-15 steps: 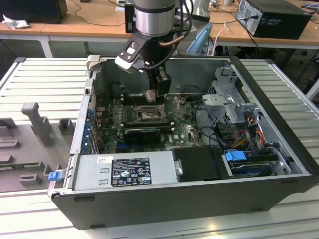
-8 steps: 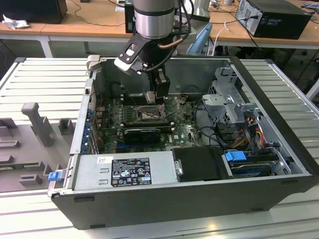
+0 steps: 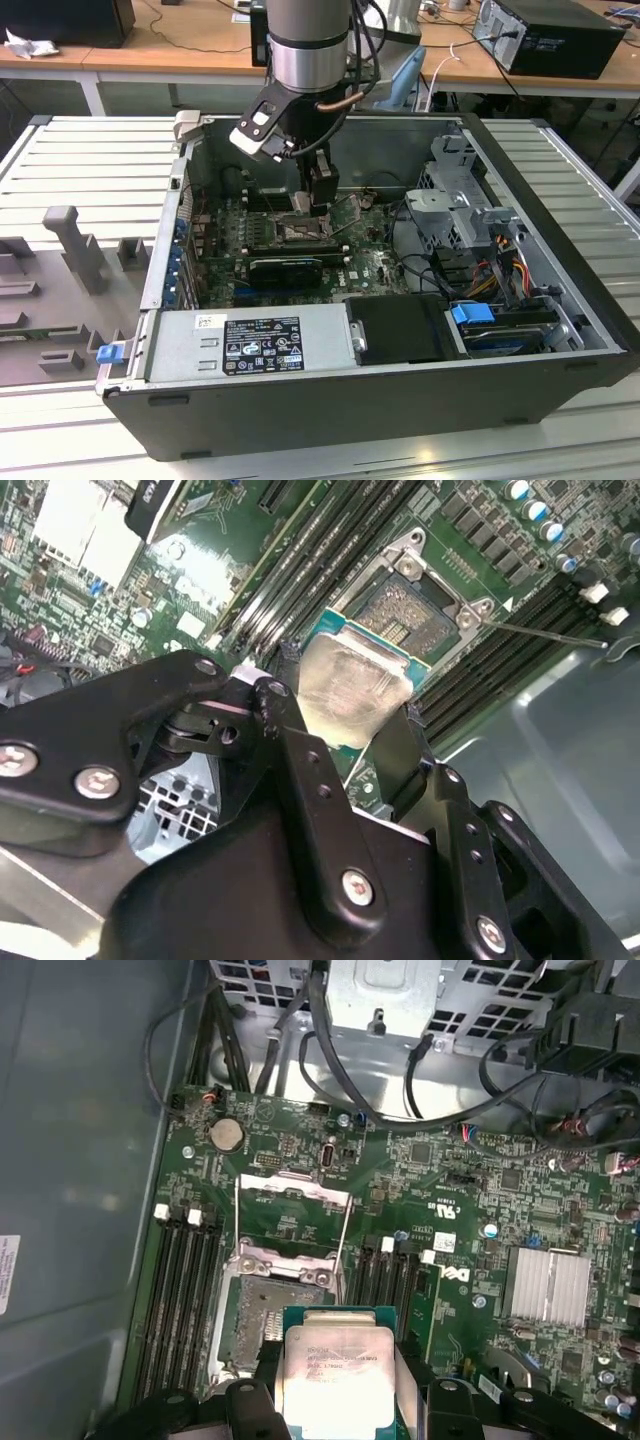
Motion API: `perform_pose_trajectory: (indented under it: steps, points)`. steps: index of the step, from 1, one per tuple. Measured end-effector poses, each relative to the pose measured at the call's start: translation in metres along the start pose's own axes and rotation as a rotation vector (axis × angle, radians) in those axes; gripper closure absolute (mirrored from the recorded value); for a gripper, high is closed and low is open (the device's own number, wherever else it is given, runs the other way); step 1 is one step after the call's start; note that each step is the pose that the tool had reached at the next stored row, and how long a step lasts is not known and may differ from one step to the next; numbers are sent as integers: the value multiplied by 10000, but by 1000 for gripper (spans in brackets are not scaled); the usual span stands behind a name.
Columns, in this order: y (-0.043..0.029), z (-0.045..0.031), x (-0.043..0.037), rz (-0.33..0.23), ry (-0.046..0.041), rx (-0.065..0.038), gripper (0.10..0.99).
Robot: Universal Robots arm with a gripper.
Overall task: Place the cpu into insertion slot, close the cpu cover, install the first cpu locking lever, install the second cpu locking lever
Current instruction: 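Place the cpu into insertion slot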
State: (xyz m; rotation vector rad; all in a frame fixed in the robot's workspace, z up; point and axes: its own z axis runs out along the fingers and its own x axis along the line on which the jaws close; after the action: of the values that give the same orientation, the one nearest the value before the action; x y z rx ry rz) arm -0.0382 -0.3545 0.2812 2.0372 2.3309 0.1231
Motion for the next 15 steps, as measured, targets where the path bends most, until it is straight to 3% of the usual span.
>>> perform_pose_trajectory:
  steps: [4, 9, 15]
  points:
    - [-5, 95, -2, 188, -17, -3, 557]
    - [-8, 134, -2, 839, -74, -16, 557]
    - [-15, 167, 11, 857, -75, -17, 557]
